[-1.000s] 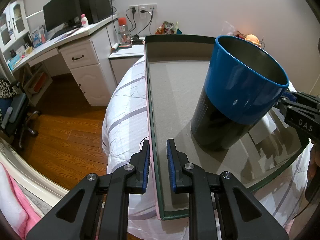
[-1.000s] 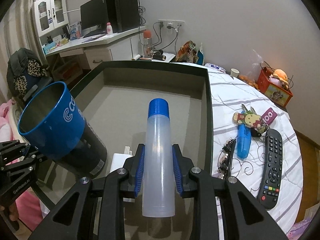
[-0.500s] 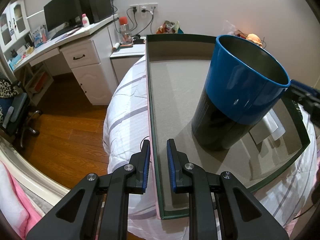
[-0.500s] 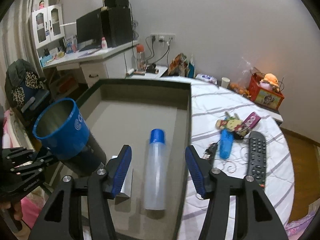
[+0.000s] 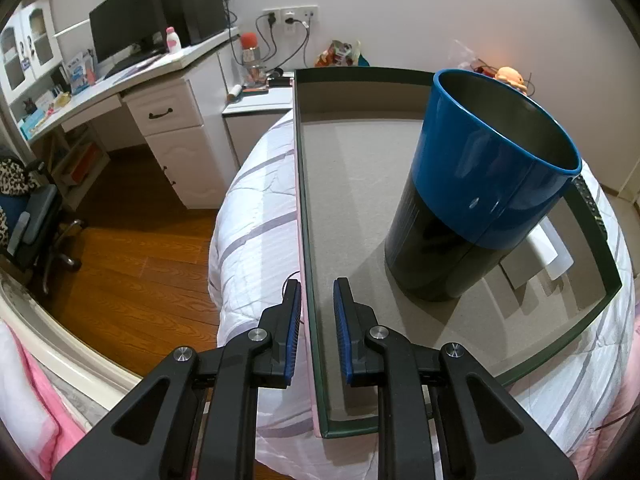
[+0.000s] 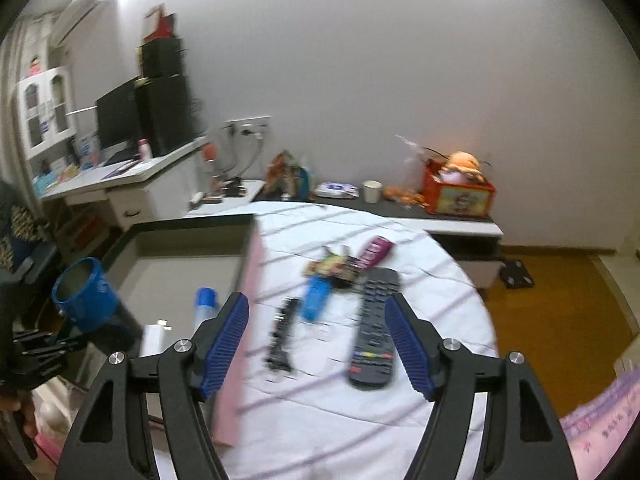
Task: Organize rigid objects
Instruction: 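Move the right tool to the black TV remote and grasp it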
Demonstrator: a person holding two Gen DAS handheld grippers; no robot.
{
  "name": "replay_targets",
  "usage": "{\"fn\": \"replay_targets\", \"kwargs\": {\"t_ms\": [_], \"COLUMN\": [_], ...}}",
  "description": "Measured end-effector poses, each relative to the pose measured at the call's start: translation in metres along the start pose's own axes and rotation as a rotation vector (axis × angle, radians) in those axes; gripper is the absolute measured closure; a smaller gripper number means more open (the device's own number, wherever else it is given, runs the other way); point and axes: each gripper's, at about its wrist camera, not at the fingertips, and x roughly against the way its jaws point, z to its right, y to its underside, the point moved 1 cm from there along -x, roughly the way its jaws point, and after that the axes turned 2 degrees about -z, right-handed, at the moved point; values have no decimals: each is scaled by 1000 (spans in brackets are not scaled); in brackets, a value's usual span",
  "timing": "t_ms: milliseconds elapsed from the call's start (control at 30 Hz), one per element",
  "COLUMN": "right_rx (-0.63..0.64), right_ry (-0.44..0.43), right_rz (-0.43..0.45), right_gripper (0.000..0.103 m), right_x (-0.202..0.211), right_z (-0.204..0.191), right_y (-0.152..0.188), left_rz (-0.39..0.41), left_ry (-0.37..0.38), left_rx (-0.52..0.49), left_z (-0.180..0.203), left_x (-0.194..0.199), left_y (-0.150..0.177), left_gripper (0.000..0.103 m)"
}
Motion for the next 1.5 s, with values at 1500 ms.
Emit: {"fn": "replay_targets", "kwargs": {"t_ms": [1500], "right_rx": [-78], "right_ry": [44], "right_rz": [-286], "right_gripper": [31], "right_x": [-123], "right_z": [51], "right_y": [24], "left_rz": [-5], "left_ry": [-38], "left_rx": [-16], "left_z": [5], "left_x": [6], "left_y": [1], "left_gripper": [86]}}
